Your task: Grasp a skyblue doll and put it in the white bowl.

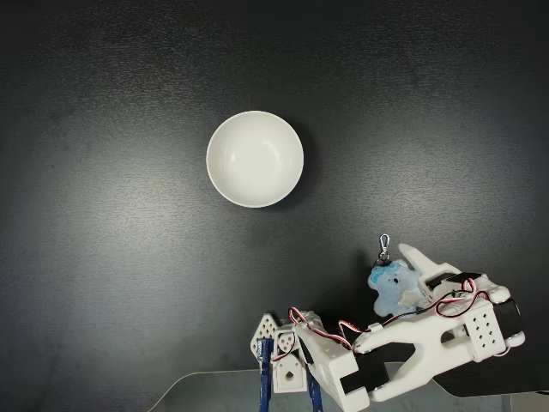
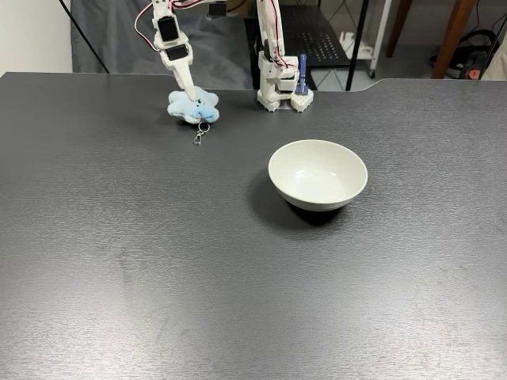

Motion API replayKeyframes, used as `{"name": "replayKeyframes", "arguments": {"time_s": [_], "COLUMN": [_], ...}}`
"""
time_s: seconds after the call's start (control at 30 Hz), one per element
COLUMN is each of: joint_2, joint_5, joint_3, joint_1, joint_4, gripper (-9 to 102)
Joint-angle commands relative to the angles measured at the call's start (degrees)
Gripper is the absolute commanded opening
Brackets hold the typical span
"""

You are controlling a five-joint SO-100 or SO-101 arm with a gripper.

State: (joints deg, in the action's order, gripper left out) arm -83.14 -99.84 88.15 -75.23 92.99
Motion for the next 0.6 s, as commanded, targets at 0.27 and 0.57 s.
{"name": "replayKeyframes", "arguments": {"time_s": [0.27,0.57], "joint_2": [-1.1,2.8], "joint_5": [3.9,3.9], "joint_3": [6.1,5.4], "joint_1": [-3.9,-3.8], "joint_4": [1.1,-0.2], "gripper": [54,54]}}
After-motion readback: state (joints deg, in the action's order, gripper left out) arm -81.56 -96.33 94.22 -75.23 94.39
